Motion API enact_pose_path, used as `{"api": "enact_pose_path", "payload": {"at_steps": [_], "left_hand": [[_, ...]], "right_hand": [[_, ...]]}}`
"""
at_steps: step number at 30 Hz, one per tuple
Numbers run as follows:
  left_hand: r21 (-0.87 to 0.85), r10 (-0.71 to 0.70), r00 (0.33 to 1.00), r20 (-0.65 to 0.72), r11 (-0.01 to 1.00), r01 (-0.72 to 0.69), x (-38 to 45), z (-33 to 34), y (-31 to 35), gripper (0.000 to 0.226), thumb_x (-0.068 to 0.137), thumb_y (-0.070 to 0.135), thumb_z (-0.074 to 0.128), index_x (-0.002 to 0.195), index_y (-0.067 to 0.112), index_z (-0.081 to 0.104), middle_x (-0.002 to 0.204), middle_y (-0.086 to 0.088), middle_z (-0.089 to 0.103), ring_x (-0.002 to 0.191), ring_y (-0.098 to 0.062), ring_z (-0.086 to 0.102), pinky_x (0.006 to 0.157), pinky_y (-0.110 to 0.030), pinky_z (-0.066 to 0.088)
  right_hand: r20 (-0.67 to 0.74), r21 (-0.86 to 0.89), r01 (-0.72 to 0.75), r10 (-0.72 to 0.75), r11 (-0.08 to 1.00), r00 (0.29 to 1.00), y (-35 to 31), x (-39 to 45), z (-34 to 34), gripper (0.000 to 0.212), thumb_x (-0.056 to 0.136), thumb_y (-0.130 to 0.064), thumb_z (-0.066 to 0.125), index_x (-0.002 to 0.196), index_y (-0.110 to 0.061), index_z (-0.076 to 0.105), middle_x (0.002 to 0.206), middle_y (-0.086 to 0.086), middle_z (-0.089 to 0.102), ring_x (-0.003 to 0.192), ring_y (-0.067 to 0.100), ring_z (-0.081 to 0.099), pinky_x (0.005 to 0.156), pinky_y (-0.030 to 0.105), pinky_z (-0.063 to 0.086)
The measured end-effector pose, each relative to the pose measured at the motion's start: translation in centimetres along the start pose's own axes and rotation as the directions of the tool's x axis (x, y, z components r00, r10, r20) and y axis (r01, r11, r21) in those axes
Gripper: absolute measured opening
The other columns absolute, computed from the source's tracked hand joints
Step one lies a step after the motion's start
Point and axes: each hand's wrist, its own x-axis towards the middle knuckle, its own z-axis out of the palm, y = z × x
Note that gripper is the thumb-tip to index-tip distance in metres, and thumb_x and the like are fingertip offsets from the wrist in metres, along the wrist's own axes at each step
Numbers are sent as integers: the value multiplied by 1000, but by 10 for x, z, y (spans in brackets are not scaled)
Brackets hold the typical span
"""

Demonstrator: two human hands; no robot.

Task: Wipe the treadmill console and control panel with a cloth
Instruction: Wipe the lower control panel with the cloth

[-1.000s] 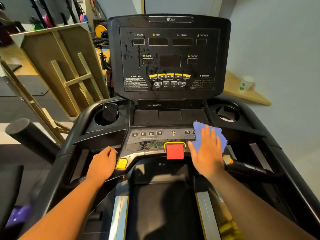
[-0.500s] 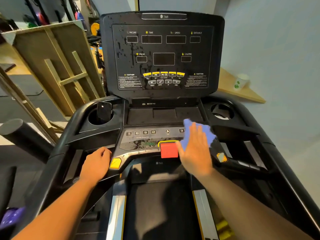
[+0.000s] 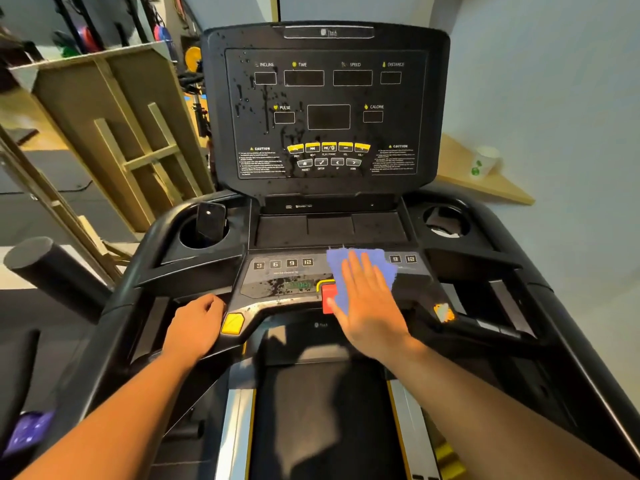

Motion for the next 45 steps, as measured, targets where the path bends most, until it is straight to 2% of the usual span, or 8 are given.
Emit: {"api": "enact_pose_path", "payload": {"at_steps": [4, 10, 16, 25, 31, 36, 40, 45], "left_hand": [[-16, -5, 1000, 19, 1000, 6, 0, -1, 0, 28, 108, 28, 45, 95, 25, 69, 95, -1, 70, 83, -11, 61, 75, -34, 46], [-3, -19, 1000, 8, 1000, 19, 1, -1, -1, 30, 104, 32, 46, 91, 24, 72, 95, -3, 72, 89, -25, 65, 80, -40, 48], [-5, -28, 999, 32, 1000, 28, 0, -3, 0, 32, 104, 34, 46, 86, 25, 71, 94, -1, 72, 90, -25, 66, 84, -43, 53], [-3, -34, 998, 48, 999, 34, -2, -5, 2, 33, 103, 34, 45, 88, 19, 71, 93, -5, 73, 88, -27, 67, 87, -46, 55], [6, -29, 999, 45, 1000, 29, -4, -6, 4, 34, 104, 33, 45, 85, 20, 70, 90, -2, 72, 88, -25, 66, 85, -45, 54], [-16, -30, 998, 47, 999, 31, -3, -5, 3, 33, 105, 32, 46, 84, 19, 69, 87, -2, 71, 86, -24, 66, 84, -45, 55], [7, -39, 999, 17, 999, 39, -4, -6, 5, 35, 102, 31, 46, 81, 14, 69, 86, -7, 71, 84, -30, 64, 77, -42, 49], [1, -48, 998, 29, 999, 48, -5, -7, 6, 36, 101, 33, 46, 81, 14, 69, 83, -6, 71, 81, -28, 66, 80, -46, 55]], "right_hand": [[-26, -79, 162, -165, 984, 986, 46, -28, -16, 76, 100, -59, 26, 154, -6, 24, 160, 12, 31, 152, 21, 15, 119, 43, 25], [-111, 166, -333, 353, 928, 929, 30, 2, -21, 78, 98, -51, 47, 158, -10, 17, 161, 10, 28, 150, 28, 24, 122, 40, 23], [16, -63, 135, -134, 989, 991, 24, -5, -3, 74, 100, -54, 31, 154, -4, 25, 162, 11, 27, 152, 26, 17, 123, 46, 22], [-127, 36, -318, 320, 947, 939, 28, -5, -24, 75, 100, -48, 45, 155, -2, 22, 160, 19, 31, 149, 38, 25, 121, 51, 26], [36, -93, 160, -157, 983, 987, 34, -13, -8, 76, 101, -58, 21, 154, -5, 21, 163, 14, 24, 152, 30, 15, 123, 46, 21], [-63, 170, -120, 132, 978, 989, 75, -28, -53, 69, 94, -40, 54, 154, -27, 24, 148, -1, 39, 138, 22, 33, 116, 35, 31], [-184, 99, -402, 413, 910, 892, 17, -1, -18, 76, 98, -46, 52, 154, -2, 25, 159, 17, 32, 149, 36, 26, 124, 45, 19], [-196, 216, -167, 210, 962, 958, 13, 22, -25, 41, 94, -23, 44, 134, -14, 52, 129, 0, 54, 124, 23, 48, 104, 42, 42]]}}
